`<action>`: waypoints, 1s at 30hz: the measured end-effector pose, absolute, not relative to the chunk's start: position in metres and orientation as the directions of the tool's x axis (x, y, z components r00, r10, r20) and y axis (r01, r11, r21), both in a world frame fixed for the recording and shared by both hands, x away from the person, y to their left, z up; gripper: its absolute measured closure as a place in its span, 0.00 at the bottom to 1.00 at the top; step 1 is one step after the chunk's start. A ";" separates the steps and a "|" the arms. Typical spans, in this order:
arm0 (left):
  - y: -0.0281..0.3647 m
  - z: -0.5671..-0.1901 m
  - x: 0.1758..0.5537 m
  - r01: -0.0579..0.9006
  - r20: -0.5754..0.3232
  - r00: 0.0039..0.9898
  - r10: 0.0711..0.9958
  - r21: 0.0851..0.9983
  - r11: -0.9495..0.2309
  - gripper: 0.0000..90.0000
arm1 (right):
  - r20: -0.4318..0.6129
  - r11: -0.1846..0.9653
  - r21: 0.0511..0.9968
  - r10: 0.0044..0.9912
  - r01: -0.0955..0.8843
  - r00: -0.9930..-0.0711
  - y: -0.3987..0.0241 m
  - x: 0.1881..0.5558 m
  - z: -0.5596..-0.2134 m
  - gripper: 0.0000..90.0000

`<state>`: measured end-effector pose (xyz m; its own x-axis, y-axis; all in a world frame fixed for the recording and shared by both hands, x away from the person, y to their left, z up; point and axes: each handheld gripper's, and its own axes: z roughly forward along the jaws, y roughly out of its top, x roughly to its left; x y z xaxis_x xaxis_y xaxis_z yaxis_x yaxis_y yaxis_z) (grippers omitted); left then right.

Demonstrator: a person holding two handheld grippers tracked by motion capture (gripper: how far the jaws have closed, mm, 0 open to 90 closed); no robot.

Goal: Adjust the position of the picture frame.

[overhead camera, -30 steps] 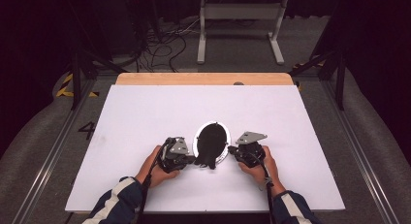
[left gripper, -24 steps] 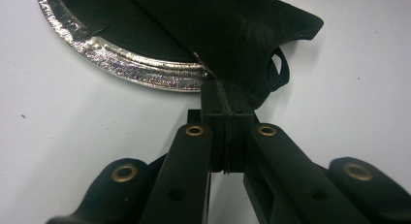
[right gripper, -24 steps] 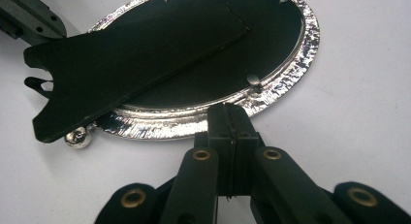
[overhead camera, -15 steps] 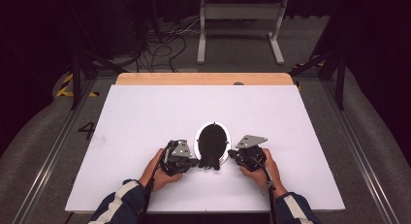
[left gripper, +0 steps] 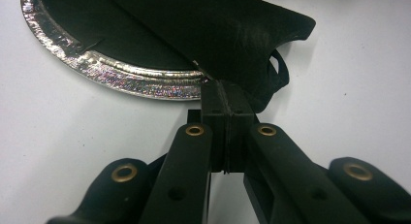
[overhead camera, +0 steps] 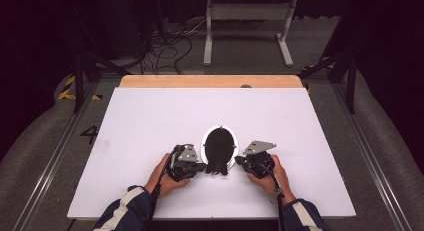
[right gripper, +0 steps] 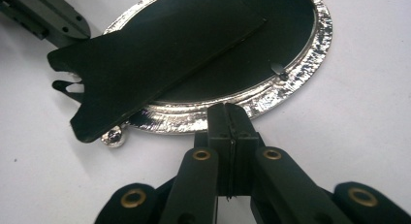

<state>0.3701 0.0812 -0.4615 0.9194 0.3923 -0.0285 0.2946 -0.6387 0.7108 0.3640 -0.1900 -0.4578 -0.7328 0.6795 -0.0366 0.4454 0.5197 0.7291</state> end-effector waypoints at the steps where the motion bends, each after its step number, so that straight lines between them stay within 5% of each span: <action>1: 0.081 -0.461 0.370 0.293 -0.024 0.919 0.394 0.711 -0.639 1.00 | -0.042 0.522 0.729 0.679 0.442 -0.733 -0.190 0.363 -0.458 1.00; 20: 0.099 -0.452 0.370 0.243 0.055 0.914 0.402 0.718 -0.652 0.88 | -0.091 0.550 0.735 0.659 0.396 -0.747 -0.189 0.359 -0.459 0.98; 30: 0.142 -0.440 0.352 0.208 0.122 0.880 0.459 0.770 -0.603 0.67 | -0.061 0.544 0.731 0.655 0.413 -0.753 -0.192 0.357 -0.458 0.96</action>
<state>0.3520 0.1420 -0.4400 0.8798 0.4592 0.1225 0.2077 -0.6033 0.7700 0.3570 -0.1923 -0.4585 -0.7533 0.6548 -0.0614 0.4130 0.5437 0.7307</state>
